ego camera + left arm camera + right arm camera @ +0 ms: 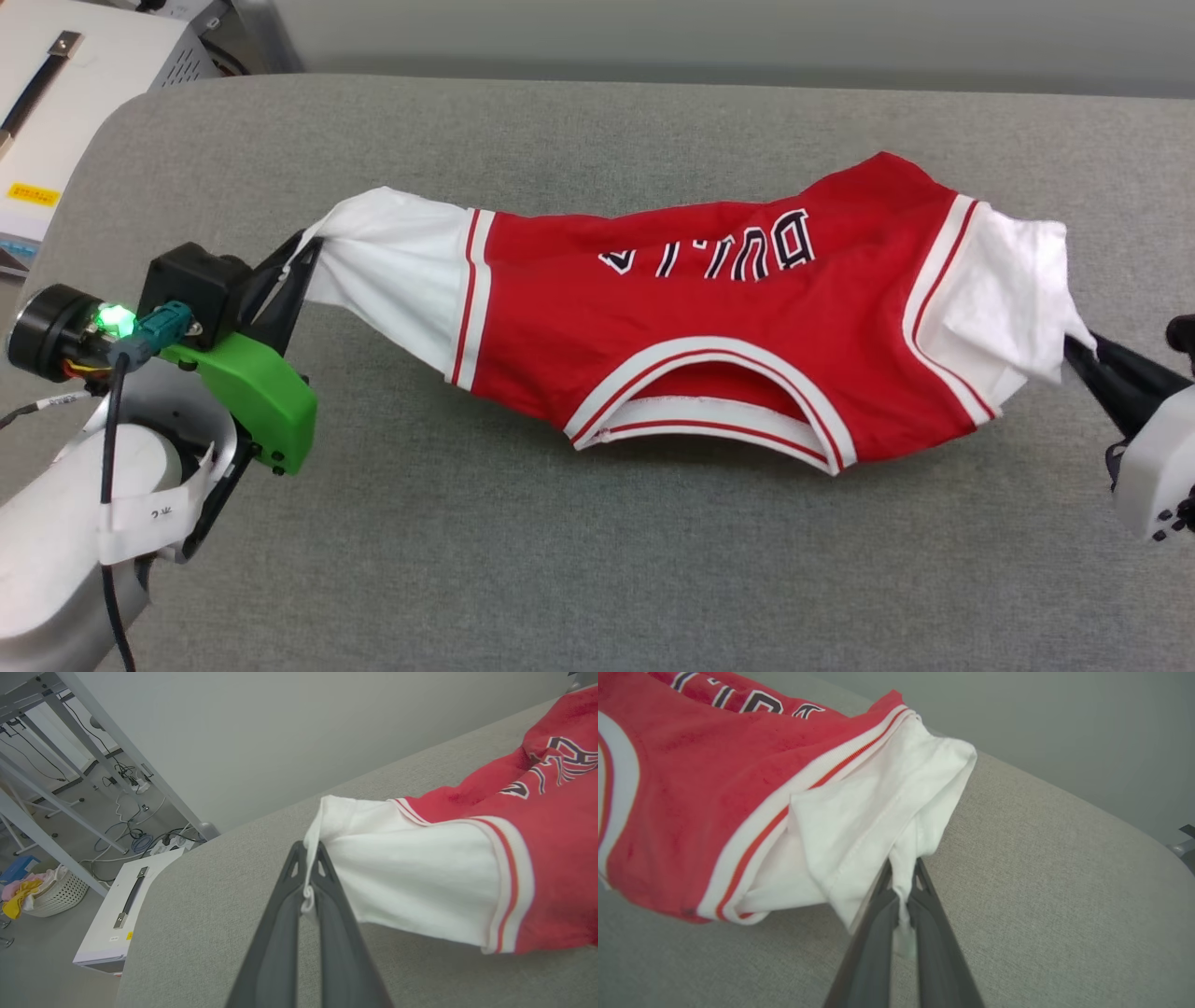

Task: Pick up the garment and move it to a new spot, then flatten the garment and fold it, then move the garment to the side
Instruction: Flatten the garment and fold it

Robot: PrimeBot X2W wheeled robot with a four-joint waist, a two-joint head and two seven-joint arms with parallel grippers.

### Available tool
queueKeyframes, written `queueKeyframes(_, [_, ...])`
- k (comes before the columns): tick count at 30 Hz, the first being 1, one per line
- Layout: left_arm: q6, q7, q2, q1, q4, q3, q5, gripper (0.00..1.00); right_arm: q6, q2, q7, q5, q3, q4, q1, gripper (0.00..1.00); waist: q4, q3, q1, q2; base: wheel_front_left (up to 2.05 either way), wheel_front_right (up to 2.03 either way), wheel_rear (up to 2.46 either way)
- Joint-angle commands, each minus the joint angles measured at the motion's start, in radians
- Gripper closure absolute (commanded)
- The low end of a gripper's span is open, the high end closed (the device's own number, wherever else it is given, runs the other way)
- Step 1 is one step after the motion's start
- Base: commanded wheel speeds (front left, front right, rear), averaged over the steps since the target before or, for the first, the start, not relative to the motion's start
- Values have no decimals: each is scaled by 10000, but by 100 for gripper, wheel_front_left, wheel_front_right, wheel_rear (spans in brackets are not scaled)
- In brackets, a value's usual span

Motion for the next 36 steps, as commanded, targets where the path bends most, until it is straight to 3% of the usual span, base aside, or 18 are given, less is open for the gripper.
queueKeyframes(1, [88,-23,202,34,-246,128,-104,100,0,64,-44,0,-392,-347,172,100,-133,-282,-1,0,0,0,0])
queueKeyframes(9, [157,205,614,-872,-1671,797,-242,100,0,381,507,-74,-2500,-2480,279,100,-163,-468,-1,0,0,0,0])
queueKeyframes(16, [-209,228,336,-2125,-1932,1150,-297,100,0,452,730,40,-3276,-3053,-901,100,-177,-248,-1,0,0,0,0])
queueKeyframes(27, [-1186,151,-814,-5320,-286,1468,-77,100,0,245,597,-43,-2802,-1669,-4881,100,-212,1373,-1,0,0,0,0])
queueKeyframes(36, [-1779,-234,-1795,-8297,2080,1706,342,100,0,875,202,-636,-1950,696,-9055,100,-269,2688,-1,0,0,0,0])
